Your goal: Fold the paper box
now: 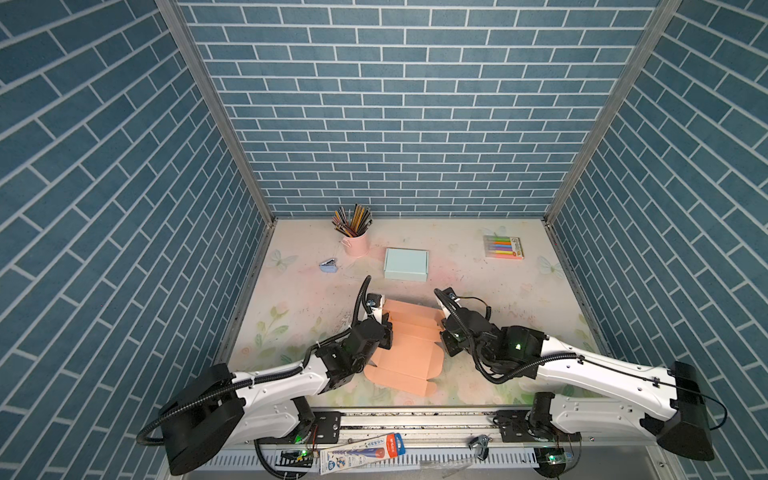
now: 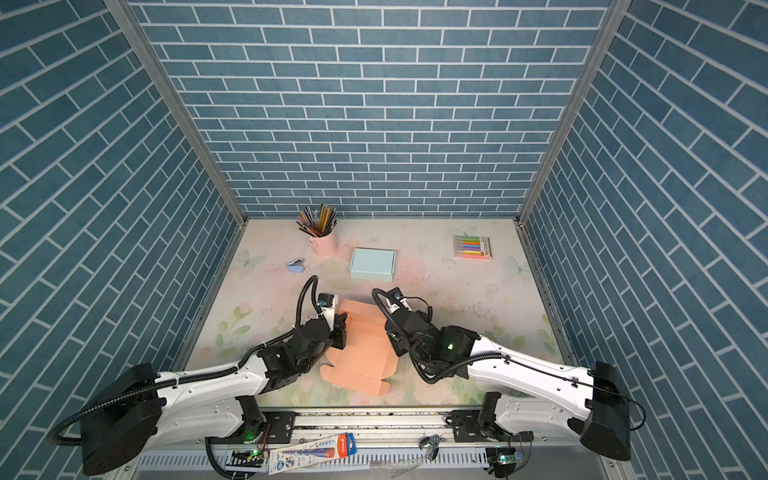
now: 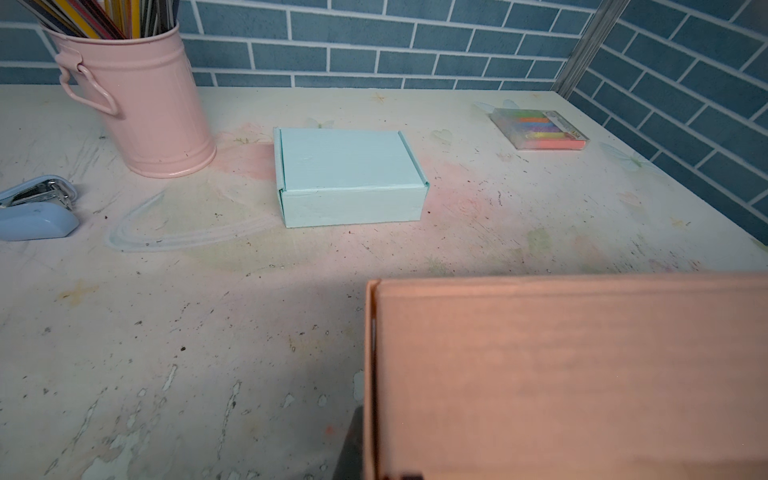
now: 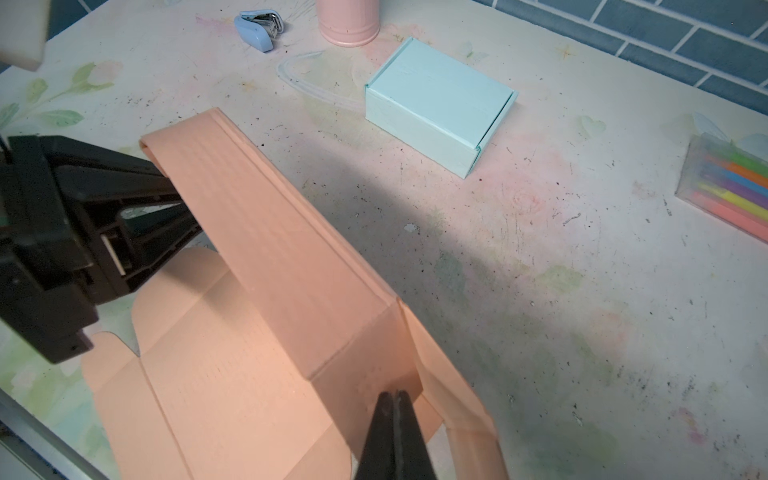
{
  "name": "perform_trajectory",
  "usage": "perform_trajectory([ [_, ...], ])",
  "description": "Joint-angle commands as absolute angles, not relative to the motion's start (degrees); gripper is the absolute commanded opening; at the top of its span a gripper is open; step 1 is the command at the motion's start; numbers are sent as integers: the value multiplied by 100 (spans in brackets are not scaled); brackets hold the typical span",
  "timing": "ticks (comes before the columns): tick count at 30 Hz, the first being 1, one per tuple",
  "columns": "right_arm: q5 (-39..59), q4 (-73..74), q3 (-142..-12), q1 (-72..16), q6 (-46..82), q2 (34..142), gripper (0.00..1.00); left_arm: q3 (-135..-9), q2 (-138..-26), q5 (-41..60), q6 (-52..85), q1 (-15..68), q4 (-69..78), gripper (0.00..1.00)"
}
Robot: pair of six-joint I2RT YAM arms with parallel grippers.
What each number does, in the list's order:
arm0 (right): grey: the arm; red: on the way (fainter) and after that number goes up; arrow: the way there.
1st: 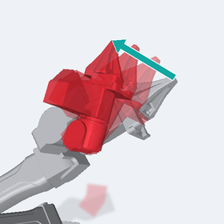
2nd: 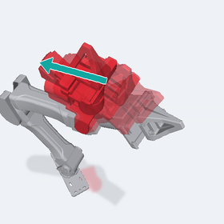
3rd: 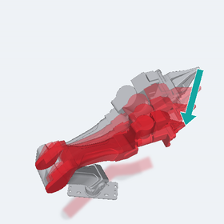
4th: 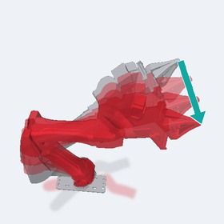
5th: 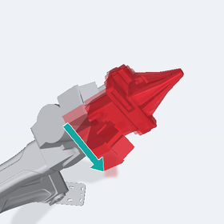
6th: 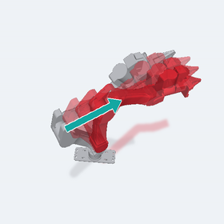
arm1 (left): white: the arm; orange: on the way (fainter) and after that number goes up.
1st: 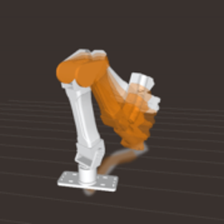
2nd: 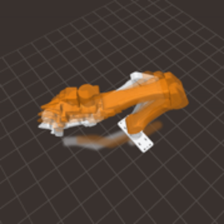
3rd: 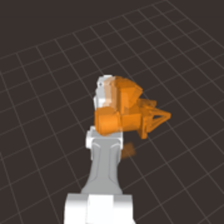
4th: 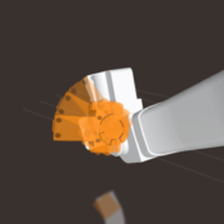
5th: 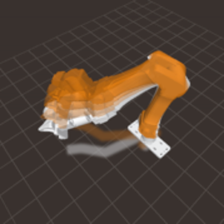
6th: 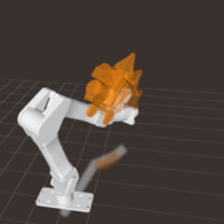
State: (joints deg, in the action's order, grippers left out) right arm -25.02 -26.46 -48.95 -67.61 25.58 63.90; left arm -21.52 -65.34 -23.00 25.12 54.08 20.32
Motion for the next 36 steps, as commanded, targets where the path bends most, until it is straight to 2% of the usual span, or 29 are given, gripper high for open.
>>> perform_trajectory([
  [1, -2524, -2434, -4911, -6803, 2449, 6453, 0, -2178, -6393, -2319, 2664, 5435, 2083, 8],
  [15, -2348, -1800, -4825, -6802, 2133, 6161, 0, -2213, -6158, -1864, 2905, 5440, 2118, 8],
  [24, -1973, -1201, -4142, -6798, 1911, 5013, 0, -2213, -5917, -1648, 2998, 5355, 1987, 9],
  [36, -864, -344, -3309, -6829, 1536, 3370, 0, -1912, -5688, -847, 3364, 4693, 2161, 9],
])
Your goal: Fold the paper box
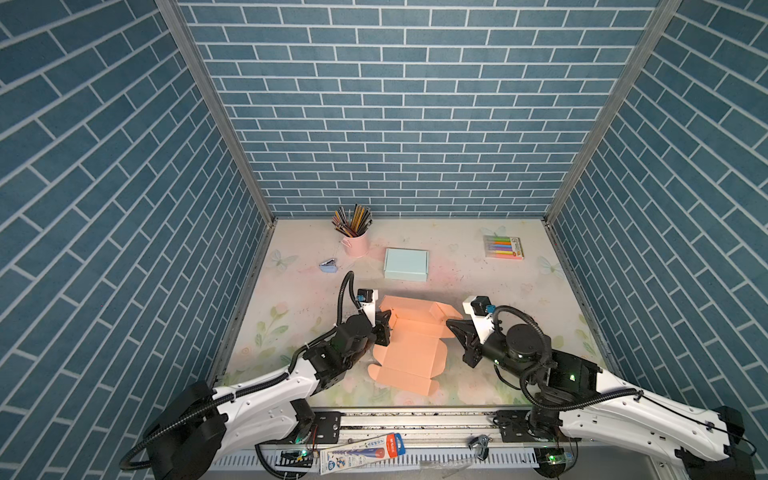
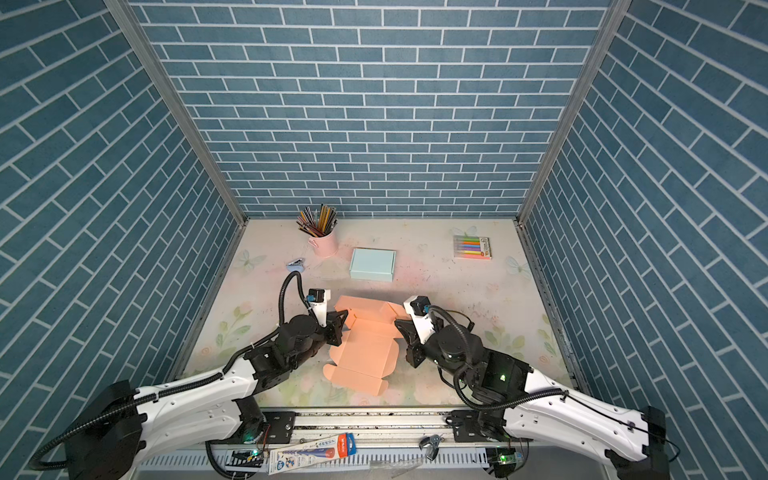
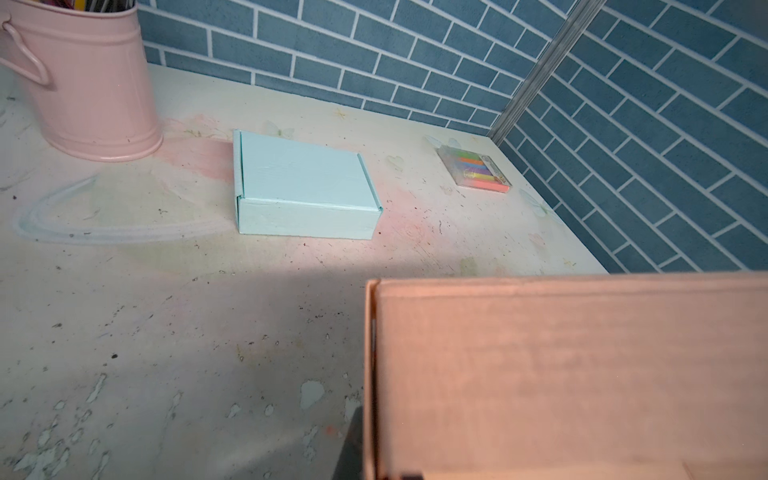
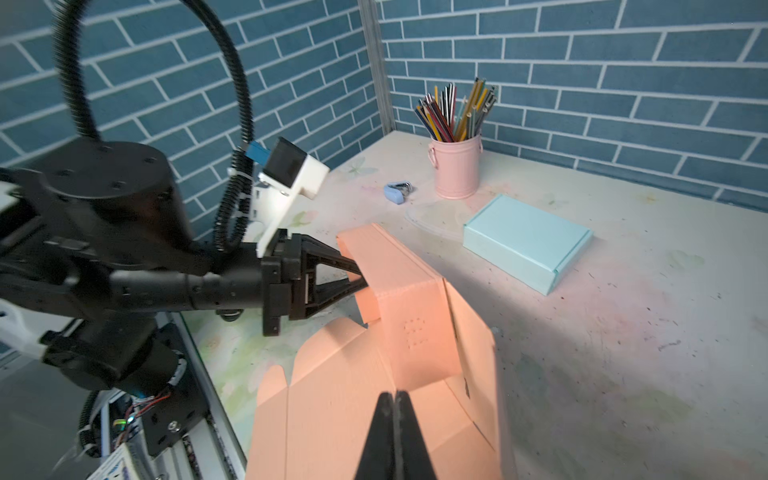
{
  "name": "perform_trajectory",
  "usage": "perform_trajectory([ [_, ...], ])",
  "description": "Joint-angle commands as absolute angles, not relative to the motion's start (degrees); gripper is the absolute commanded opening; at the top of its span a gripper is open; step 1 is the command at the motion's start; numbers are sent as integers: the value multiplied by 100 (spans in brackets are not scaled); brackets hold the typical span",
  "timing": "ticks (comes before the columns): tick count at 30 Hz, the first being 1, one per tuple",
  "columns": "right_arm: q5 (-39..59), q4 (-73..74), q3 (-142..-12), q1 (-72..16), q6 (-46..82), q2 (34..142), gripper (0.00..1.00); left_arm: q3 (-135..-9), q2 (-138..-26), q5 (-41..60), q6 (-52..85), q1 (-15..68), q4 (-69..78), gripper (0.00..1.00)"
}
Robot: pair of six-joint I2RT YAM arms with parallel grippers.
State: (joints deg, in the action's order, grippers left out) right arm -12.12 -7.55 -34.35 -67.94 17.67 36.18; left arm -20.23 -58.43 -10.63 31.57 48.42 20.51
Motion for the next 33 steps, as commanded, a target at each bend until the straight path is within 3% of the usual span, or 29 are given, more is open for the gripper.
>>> perform_trajectory([
  [1, -865, -324, -3258, -6829, 1538, 3298, 0, -1901, -5644, -815, 3373, 4633, 2128, 9],
  [16, -747, 718, -2351, -6829, 1617, 2820, 0, -1553, -4451, 190, 3945, 3608, 1966, 9],
  [33, -808, 2756, -2037, -6829, 2087, 3811, 0, -1504, -4254, 570, 4074, 3528, 2131, 10],
])
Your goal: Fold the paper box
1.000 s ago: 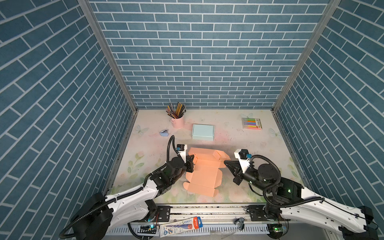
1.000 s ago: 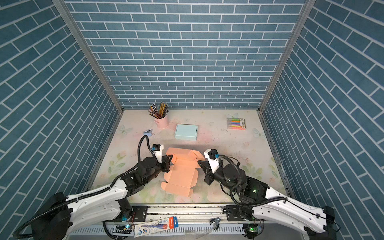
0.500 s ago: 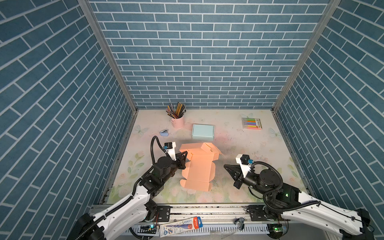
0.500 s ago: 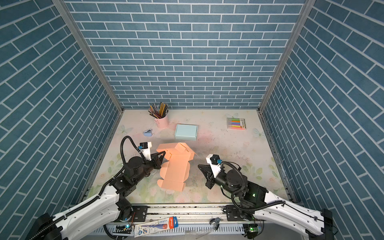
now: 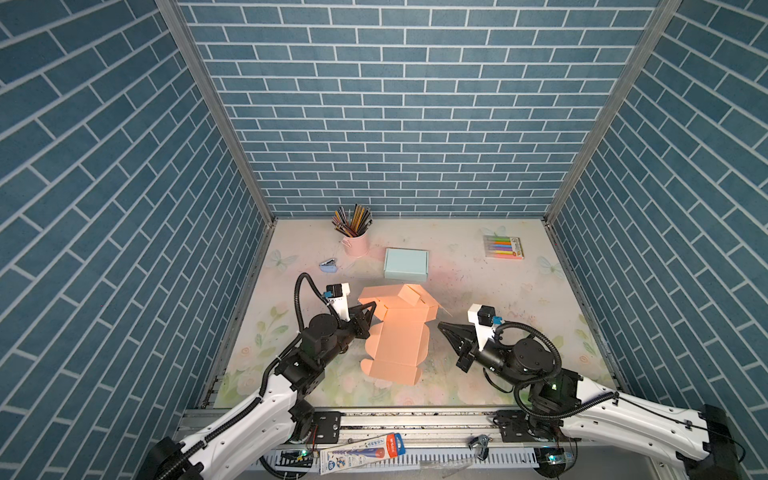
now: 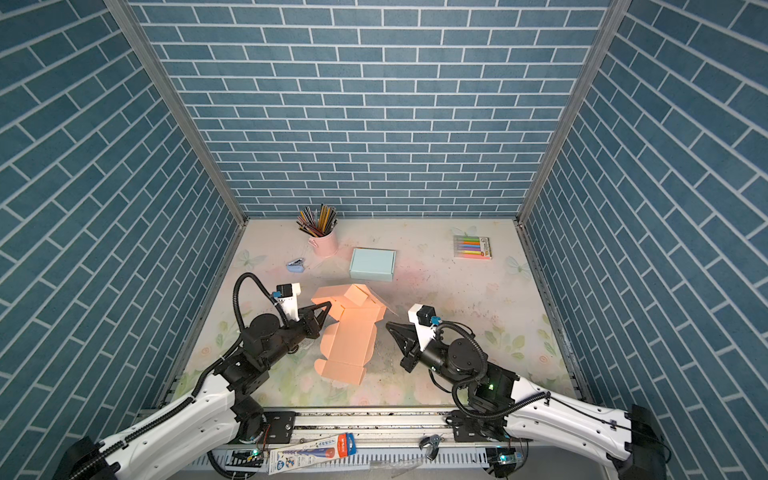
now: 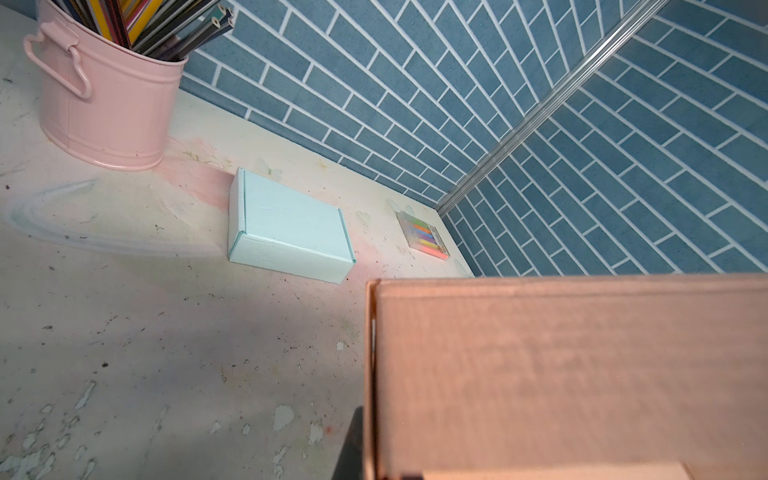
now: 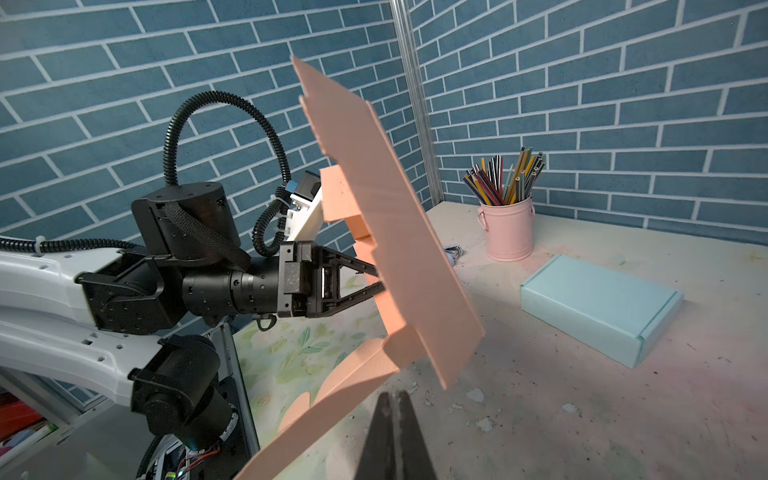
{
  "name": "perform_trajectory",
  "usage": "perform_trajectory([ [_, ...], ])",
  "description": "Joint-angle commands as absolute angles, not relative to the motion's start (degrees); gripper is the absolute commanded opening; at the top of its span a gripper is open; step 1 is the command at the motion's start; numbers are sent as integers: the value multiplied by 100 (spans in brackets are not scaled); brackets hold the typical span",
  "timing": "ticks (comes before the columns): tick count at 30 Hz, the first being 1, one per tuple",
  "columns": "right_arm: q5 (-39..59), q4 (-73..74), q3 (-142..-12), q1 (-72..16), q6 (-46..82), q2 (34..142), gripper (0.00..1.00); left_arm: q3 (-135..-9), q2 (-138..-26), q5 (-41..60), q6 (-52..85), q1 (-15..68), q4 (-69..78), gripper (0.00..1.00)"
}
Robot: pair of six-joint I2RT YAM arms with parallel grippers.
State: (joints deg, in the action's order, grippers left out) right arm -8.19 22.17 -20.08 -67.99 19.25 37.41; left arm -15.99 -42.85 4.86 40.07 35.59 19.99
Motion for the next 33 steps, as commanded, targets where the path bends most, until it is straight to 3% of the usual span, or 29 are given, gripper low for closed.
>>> perform_trajectory([
  [1, -809, 2813, -2030, -6829, 2105, 3852, 0, -1491, -4253, 595, 4071, 3530, 2159, 10],
  [33, -935, 3275, -2253, -6829, 2424, 4972, 0, -1327, -4281, 743, 3991, 3534, 2340, 10],
])
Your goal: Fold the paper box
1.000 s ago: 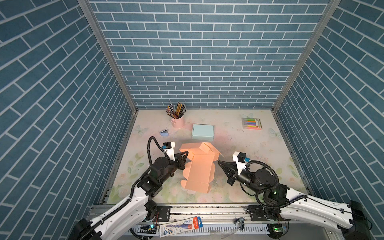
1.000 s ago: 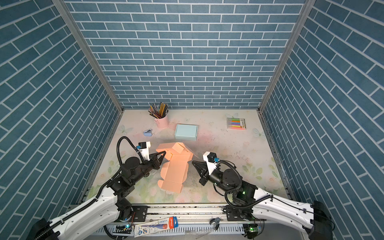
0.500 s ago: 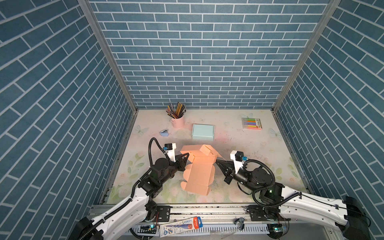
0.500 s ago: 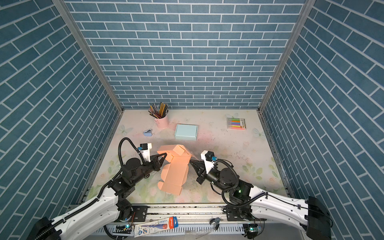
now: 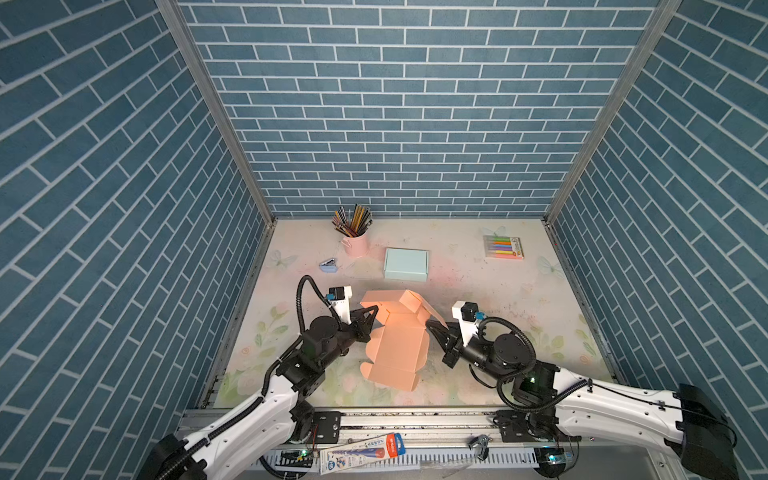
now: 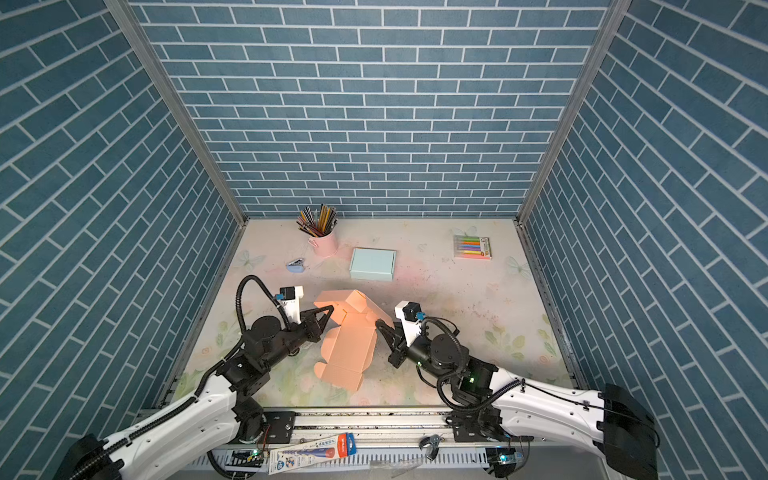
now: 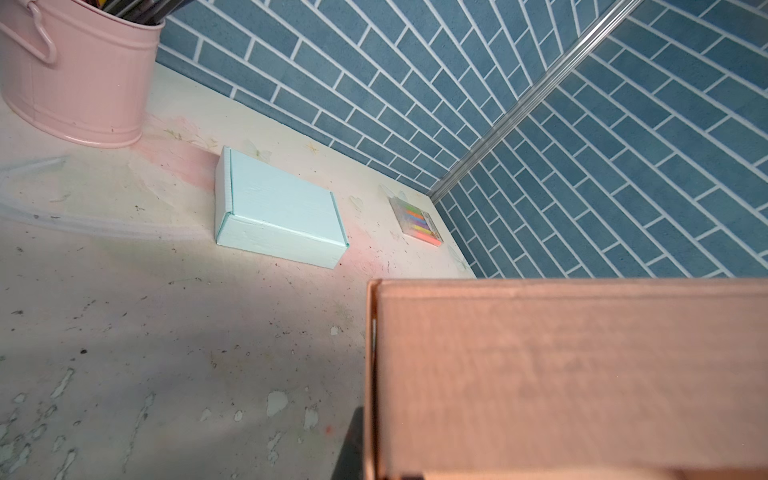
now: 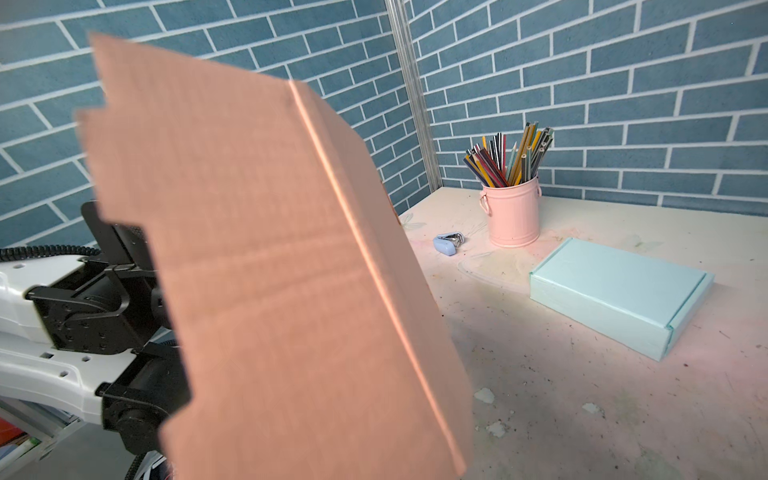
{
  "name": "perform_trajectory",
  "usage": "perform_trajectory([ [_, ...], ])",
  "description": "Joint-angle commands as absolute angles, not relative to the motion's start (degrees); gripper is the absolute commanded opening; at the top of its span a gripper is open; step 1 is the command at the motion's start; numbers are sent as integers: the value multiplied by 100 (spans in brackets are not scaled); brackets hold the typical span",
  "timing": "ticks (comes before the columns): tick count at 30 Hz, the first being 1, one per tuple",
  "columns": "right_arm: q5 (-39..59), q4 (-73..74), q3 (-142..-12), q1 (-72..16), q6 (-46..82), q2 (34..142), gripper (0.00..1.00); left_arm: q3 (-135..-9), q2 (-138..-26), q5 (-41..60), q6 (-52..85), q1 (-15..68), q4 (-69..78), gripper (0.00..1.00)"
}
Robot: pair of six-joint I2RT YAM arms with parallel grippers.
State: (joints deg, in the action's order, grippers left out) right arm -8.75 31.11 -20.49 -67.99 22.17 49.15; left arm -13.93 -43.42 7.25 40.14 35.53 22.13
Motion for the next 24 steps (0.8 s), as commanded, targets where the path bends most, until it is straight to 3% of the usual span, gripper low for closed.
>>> perform_trajectory([
  [1, -931, 3244, -2259, -6829, 2423, 4975, 0, -1327, -4280, 739, 3983, 3526, 2331, 10],
  [9, -998, 2556, -2263, -6829, 2423, 4675, 0, -1310, -4228, 660, 3938, 3534, 2224, 10],
  [20, -1046, 1564, -1849, -6828, 2374, 3377, 3, -1449, -4084, 694, 3706, 3322, 1745, 10],
  [24, -1038, 1184, -1725, -6829, 2330, 2903, 8, -1519, -4030, 968, 3600, 3088, 1516, 10],
])
